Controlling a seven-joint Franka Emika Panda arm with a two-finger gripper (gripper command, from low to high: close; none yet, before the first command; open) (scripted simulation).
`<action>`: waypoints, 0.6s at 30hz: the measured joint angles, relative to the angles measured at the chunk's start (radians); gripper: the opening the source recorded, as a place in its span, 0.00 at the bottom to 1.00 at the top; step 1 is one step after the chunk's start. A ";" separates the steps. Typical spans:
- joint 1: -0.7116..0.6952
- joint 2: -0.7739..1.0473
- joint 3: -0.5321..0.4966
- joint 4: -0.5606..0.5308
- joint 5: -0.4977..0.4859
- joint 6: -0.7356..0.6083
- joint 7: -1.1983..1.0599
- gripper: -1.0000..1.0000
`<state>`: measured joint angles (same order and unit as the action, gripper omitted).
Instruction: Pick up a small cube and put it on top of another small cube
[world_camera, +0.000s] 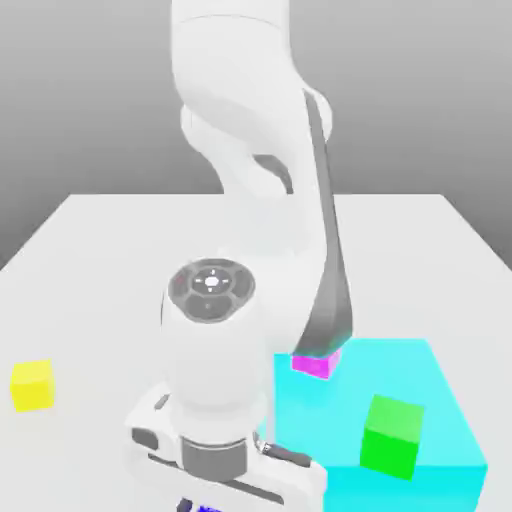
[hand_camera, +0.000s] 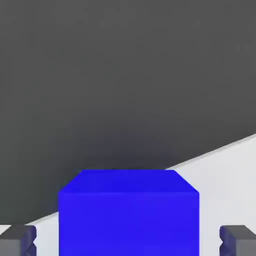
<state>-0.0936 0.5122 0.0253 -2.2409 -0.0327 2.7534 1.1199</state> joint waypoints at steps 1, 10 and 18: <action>0.000 0.000 0.000 0.000 0.000 0.000 0.000 0.00; -0.002 -0.155 0.016 -0.029 0.003 -0.126 -0.024 0.00; 0.052 -0.352 0.142 -0.039 -0.012 -0.317 -0.314 0.00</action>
<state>-0.0415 0.1603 0.1676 -2.2796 -0.0451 2.4368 0.8062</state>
